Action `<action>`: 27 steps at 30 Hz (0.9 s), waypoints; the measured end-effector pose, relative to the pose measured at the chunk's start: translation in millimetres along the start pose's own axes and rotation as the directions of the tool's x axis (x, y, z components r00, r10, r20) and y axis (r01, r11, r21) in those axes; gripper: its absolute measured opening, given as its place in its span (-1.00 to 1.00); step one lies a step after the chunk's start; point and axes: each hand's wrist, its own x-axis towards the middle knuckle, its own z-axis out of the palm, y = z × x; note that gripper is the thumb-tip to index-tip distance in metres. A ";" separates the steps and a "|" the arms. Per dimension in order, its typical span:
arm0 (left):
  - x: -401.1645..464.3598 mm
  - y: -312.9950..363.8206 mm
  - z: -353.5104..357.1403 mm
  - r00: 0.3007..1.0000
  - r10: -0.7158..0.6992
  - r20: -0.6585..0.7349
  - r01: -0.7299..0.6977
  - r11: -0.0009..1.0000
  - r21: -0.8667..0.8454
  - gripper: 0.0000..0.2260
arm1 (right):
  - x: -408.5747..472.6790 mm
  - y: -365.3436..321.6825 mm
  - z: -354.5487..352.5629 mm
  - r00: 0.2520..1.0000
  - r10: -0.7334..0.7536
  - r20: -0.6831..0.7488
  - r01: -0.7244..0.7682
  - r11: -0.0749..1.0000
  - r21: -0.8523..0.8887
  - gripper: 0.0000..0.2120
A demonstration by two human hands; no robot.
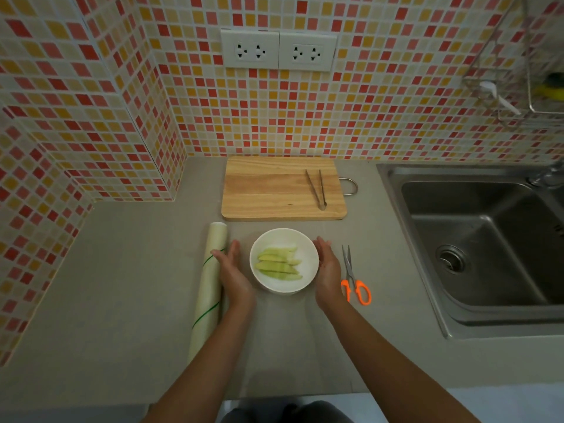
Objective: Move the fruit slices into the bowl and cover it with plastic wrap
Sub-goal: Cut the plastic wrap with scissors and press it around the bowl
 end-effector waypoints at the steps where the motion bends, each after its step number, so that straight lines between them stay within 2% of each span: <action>1: -3.8 -3.6 -1.4 1.000 -0.002 0.009 0.002 1.000 -0.010 -0.34 | 0.9 -4.1 -2.2 1.000 0.000 -0.004 0.000 1.000 -0.001 -0.74; 3: -10.3 -7.9 3.2 0.999 -0.022 0.048 0.024 0.999 -0.041 -0.35 | 4.4 -10.5 -4.5 0.999 0.009 0.035 -0.009 1.000 -0.002 -0.57; 5: -13.1 -7.9 13.3 0.996 -0.048 0.075 0.055 0.995 -0.085 -0.35 | 6.1 -11.3 -2.8 0.993 0.050 0.104 -0.051 0.999 0.009 -0.49; 9: -11.7 -7.3 26.7 0.987 -0.107 0.120 0.128 0.974 -0.185 -0.33 | 1.5 0.1 6.2 0.982 0.115 0.149 -0.121 0.992 0.032 -0.50; 15: -13.8 -11.1 27.8 0.989 -0.036 0.140 0.061 0.982 -0.180 -0.32 | 2.2 1.2 6.0 0.975 0.122 0.186 -0.129 0.991 0.027 -0.46; 18: -12.6 -11.7 22.6 0.983 -0.021 0.182 0.039 0.995 -0.092 -0.32 | 4.3 -4.7 4.6 0.970 0.110 0.216 -0.104 0.994 -0.035 -0.41; 21: -12.7 -10.4 11.2 0.976 -0.007 0.217 -0.012 0.996 0.087 -0.38 | 6.2 -18.0 2.6 0.954 0.126 0.271 -0.097 0.988 -0.117 -0.30; 23: -14.9 -10.3 1.3 0.991 0.041 0.128 -0.066 0.978 0.200 -0.47 | 7.8 -24.4 1.0 0.960 0.106 0.258 -0.067 0.986 -0.153 -0.30; 25: -17.6 -9.0 -7.6 0.990 0.139 0.010 -0.135 0.943 0.305 -0.51 | 7.8 -27.8 -1.1 0.982 0.049 0.184 -0.023 0.989 -0.144 -0.32; 27: -18.0 -5.8 -11.1 0.974 0.225 -0.004 -0.208 0.907 0.367 -0.47 | 4.9 -25.6 -5.8 0.993 0.007 0.119 0.001 0.998 -0.066 -0.35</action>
